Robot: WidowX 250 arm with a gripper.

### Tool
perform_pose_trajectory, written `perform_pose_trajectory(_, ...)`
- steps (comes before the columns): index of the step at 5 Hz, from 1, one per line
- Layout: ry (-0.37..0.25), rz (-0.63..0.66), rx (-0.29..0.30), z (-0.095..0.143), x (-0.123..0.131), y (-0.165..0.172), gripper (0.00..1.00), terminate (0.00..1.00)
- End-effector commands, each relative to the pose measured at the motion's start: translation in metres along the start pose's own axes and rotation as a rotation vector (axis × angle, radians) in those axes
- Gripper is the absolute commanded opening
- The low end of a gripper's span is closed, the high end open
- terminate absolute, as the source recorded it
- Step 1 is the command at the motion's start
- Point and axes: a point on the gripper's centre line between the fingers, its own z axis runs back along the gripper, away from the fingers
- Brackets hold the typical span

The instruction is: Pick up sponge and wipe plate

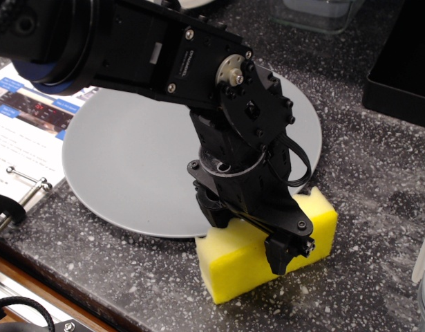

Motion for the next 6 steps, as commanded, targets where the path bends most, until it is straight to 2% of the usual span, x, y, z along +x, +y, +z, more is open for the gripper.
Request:
perform_pose_trajectory(1,-0.113,0.064,-0.034,0.029,0.023,0.015,0.0,0.0)
perform_pose_trajectory(2,-0.109,0.139,-0.107,0.046,0.039,0.029,0.0,0.0)
perform_pose_trajectory(3,-0.159,0.218,-0.151,0.046,0.05,0.041,0.0,0.0)
perform_pose_trajectory(4,-0.135,0.259,-0.134,0.036,0.05,0.043,0.0,0.0)
perform_pose_trajectory(5,-0.164,0.299,-0.066,0.011,0.04,0.047,0.0,0.0)
perform_pose_trajectory(6,-0.21,0.346,-0.023,0.001,0.038,0.057,0.0,0.0)
